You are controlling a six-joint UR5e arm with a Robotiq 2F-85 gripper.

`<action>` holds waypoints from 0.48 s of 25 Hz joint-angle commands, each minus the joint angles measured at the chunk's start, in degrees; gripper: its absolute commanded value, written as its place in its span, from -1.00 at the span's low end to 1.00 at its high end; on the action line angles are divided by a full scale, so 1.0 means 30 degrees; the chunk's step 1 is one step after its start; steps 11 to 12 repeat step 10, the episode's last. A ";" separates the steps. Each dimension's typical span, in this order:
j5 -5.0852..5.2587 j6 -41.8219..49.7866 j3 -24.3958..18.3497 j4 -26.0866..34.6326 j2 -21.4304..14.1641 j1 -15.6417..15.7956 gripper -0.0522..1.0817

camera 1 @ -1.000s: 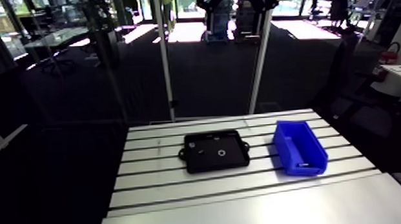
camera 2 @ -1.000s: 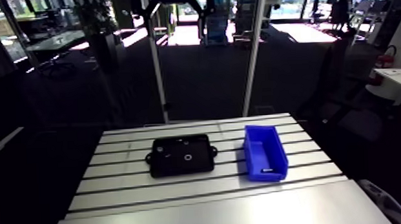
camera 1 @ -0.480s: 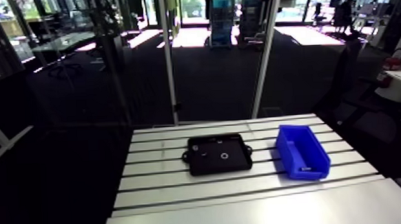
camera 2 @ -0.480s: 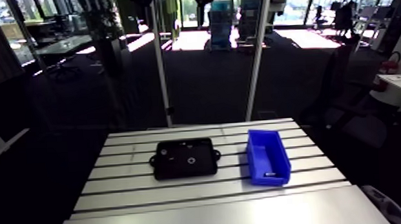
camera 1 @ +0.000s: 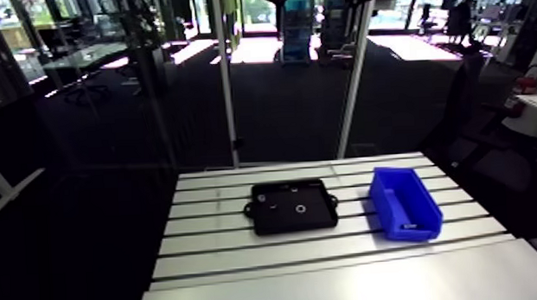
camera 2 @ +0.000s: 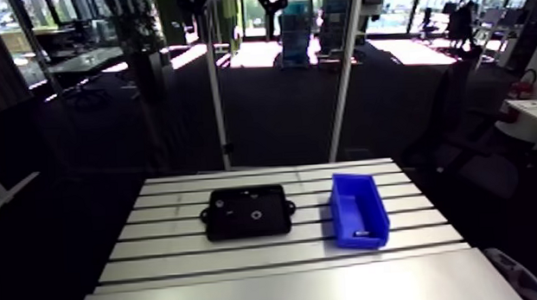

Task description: Pick up the M10 bolt from the tray and put it into the blue bin.

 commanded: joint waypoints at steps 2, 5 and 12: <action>-0.0028 -0.0107 0.0193 -0.0531 0.0026 0.0003 -0.89; -0.0028 -0.0107 0.0281 -0.0531 0.0056 0.0003 -0.89; 0.0001 -0.0107 0.0369 -0.0531 0.0085 0.0003 -0.89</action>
